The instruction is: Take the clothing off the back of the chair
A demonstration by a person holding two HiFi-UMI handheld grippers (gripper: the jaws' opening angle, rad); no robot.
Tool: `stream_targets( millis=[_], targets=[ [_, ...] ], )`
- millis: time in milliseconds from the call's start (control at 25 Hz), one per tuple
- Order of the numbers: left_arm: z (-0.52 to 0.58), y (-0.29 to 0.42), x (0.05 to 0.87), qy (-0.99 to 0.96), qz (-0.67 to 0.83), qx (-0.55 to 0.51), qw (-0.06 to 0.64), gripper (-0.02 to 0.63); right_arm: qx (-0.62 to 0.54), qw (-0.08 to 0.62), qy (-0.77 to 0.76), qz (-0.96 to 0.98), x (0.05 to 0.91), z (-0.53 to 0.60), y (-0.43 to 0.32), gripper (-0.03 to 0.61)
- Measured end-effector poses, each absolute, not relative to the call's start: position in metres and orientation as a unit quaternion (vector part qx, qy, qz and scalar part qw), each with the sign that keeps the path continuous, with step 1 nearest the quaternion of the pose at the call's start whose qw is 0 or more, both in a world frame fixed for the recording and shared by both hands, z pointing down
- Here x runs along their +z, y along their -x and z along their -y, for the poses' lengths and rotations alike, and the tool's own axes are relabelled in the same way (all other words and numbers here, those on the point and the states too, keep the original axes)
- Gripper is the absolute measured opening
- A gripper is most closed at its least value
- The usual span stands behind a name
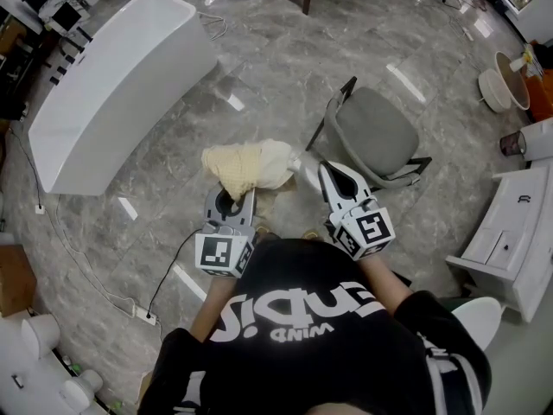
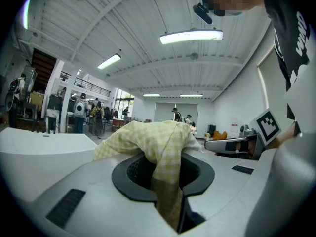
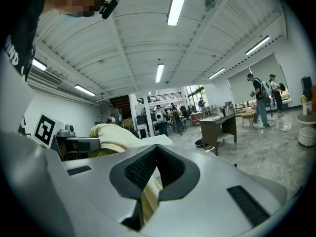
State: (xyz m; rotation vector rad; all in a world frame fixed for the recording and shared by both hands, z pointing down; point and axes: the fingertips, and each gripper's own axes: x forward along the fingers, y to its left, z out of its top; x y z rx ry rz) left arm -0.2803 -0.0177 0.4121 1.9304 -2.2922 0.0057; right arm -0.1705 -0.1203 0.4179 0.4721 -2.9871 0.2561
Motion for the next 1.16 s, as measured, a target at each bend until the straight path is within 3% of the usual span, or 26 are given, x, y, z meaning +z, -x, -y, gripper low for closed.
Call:
stream_targets(
  millis=[1160],
  targets=[
    [0.005, 0.282, 0.417, -0.634, 0.768, 0.000, 0.088, 0.091, 0.082, 0.059, -0.148, 0.984, 0.423, 0.105, 0.172, 0.014]
  ],
)
